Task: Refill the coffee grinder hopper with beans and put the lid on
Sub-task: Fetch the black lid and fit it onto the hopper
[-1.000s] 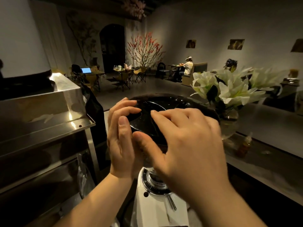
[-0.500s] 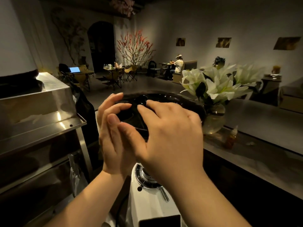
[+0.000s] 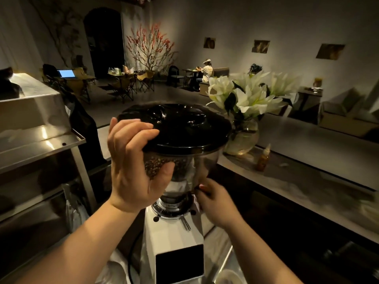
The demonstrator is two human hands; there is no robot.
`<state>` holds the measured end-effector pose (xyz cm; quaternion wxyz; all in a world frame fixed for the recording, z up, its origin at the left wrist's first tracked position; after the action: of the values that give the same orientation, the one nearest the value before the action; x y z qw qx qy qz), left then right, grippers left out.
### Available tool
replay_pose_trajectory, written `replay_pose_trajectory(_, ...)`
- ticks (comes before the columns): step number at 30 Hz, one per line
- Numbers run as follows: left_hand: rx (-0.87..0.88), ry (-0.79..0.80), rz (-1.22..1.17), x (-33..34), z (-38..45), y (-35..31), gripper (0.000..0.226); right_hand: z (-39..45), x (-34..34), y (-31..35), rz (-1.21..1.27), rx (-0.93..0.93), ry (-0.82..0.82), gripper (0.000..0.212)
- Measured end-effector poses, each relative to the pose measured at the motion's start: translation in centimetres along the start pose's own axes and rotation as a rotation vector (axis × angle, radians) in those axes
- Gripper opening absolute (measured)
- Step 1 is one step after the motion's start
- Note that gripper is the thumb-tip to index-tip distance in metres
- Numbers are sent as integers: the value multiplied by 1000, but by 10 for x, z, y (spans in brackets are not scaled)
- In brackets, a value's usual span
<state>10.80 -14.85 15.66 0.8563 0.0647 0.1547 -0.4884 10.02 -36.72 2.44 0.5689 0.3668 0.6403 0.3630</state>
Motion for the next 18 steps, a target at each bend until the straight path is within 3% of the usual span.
replay_pose_trajectory(2,-1,-5,13,-1,-1,1,51,7,16,-9,-95,5,102,38)
replay_pose_trajectory(4,-5,1,18,-1,-2,2,51,8,20,-10,-124,-15,96,38)
replay_pose_trajectory(8,-5,21,32,-3,-2,2,51,-2,16,-2,-331,-76,15,30)
replay_pose_trajectory(14,0,14,25,-2,-6,7,52,-46,11,-1,-727,-2,-176,43)
replay_pose_trajectory(18,8,-7,20,1,-4,6,52,-50,18,11,-817,45,-214,48)
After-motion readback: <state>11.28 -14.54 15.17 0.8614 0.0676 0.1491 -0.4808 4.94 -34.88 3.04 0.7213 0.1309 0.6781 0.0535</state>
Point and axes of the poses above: each hand's wrist, its own z-axis towards the middle knuckle, its own x-axis out of the palm, y = z × x, the point moved 5 cm from there along z, towards the middle knuckle, and after that the axes turned 14 degrees about y, right-handed, at the moved point
